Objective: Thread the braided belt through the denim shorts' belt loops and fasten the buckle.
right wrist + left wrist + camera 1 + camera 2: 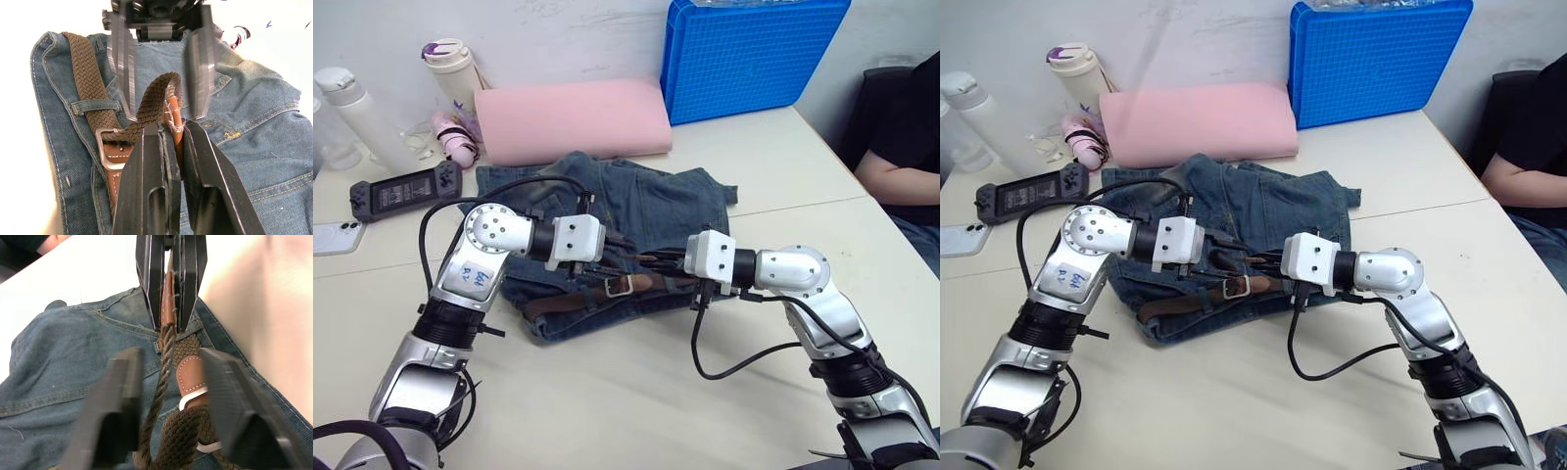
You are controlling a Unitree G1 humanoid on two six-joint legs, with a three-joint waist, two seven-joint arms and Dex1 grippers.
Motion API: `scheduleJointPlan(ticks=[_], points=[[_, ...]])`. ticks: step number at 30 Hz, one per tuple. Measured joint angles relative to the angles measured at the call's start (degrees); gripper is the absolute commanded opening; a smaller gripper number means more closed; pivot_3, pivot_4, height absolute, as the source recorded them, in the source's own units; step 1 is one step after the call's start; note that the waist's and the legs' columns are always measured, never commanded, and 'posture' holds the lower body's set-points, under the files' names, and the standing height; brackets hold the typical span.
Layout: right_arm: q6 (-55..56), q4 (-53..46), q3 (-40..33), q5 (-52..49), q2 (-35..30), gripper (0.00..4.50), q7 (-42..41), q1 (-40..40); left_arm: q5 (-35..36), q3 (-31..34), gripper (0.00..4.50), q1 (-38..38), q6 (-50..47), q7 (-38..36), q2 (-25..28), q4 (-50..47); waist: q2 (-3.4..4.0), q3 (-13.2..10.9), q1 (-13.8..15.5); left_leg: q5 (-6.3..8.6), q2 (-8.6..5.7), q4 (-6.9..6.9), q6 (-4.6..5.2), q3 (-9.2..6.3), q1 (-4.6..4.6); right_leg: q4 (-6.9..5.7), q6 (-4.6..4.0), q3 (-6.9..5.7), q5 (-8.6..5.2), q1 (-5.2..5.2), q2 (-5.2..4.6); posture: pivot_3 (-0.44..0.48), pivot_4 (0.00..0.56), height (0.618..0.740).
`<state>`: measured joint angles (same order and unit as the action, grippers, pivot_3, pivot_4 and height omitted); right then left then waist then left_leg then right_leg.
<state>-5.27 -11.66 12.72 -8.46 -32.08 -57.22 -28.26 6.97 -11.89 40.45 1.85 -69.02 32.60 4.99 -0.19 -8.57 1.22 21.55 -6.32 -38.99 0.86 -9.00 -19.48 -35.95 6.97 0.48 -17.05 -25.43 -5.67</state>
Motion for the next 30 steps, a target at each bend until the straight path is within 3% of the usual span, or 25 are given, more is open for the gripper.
scheduleJointPlan(ticks=[1,3,9,11,15,16,18,21,25,30], points=[[-0.11,-0.05,0.0,0.0,0.0,0.0,0.0,-0.05,0.0,-0.08,0.49,0.06,0.03,-0.06,-0.01,0.29,0.0,0.0,0.0,0.0,0.0,0.0,0.0,0.0,0.0,0.0,0.0,0.0,0.0,0.0,0.0,0.0,0.15,0.74],[-0.3,-0.2,0.0,0.0,-0.03,0.0,-0.01,-0.05,-0.01,-0.16,0.05,0.17,0.25,-0.3,-0.01,0.5,0.0,0.0,0.01,0.0,0.0,0.0,0.0,0.0,0.0,0.0,0.0,0.0,0.0,0.0,0.0,0.0,0.15,0.74],[-1.21,-0.71,0.05,0.05,-0.35,0.0,-0.08,-0.08,-0.17,-0.39,0.05,1.05,1.61,-1.05,-0.5,1.87,0.0,0.0,0.09,0.0,-0.01,-0.01,0.0,0.0,0.0,-0.01,0.0,0.0,0.0,0.0,-0.01,0.0,0.15,0.74],[-1.35,-1.11,0.08,0.44,-0.51,0.9,0.03,-0.07,-0.15,-0.39,0.0,1.07,1.61,-1.05,-0.54,1.91,0.0,0.0,0.04,0.0,-0.01,-0.01,0.0,0.0,0.0,-0.02,0.0,0.0,0.0,0.0,-0.01,0.0,0.15,0.74],[-1.18,-1.59,0.35,1.45,-0.82,2.33,0.69,-0.05,-0.19,-0.39,0.0,1.32,1.55,-0.7,-0.57,2.22,0.0,0.0,0.08,0.0,-0.01,-0.02,0.0,0.0,0.0,-0.02,0.0,0.0,0.0,0.0,-0.01,0.0,0.15,0.74],[-1.14,-1.59,0.38,1.9,-0.96,2.51,0.81,0.0,-0.23,-0.38,0.0,1.41,1.5,-0.57,-0.56,2.37,0.0,0.0,0.09,0.0,-0.01,-0.03,0.0,0.0,0.0,-0.02,0.0,0.0,0.0,0.0,-0.01,0.0,0.15,0.74],[-0.85,-1.59,0.44,3.1,-1.5,3.36,1.08,0.32,-0.97,-0.41,0.0,1.67,1.66,-0.31,-0.29,2.75,0.0,0.0,0.12,0.0,-0.02,-0.03,0.0,0.0,0.0,-0.02,0.01,0.0,0.0,0.0,-0.01,0.0,0.15,0.74],[-0.2,-1.59,0.6,4.82,-2.52,3.36,1.24,0.88,-3.09,-0.6,0.0,2.12,2.9,0.5,0.49,3.81,0.0,0.0,0.1,0.0,-0.02,-0.02,0.0,0.01,0.0,-0.02,0.01,0.0,0.0,0.0,0.0,0.0,0.15,0.74],[4.22,-1.61,5.43,14.36,-4.06,3.36,4.58,4.22,-11.76,-3.24,0.0,2.97,9.86,2.87,4.05,7.66,0.0,0.0,0.06,0.0,-0.01,0.0,0.0,0.03,0.0,-0.04,0.01,0.0,0.0,-0.01,0.03,0.0,0.15,0.74],[4.83,-1.43,8.19,19.7,-2.85,3.36,7.5,4.97,-13.59,-4.09,0.0,4.54,11.34,3.89,3.96,9.61,0.0,0.0,0.11,0.0,-0.05,-0.03,0.0,0.04,-0.01,-0.04,0.01,0.0,0.0,-0.01,0.07,0.0,0.15,0.74]])
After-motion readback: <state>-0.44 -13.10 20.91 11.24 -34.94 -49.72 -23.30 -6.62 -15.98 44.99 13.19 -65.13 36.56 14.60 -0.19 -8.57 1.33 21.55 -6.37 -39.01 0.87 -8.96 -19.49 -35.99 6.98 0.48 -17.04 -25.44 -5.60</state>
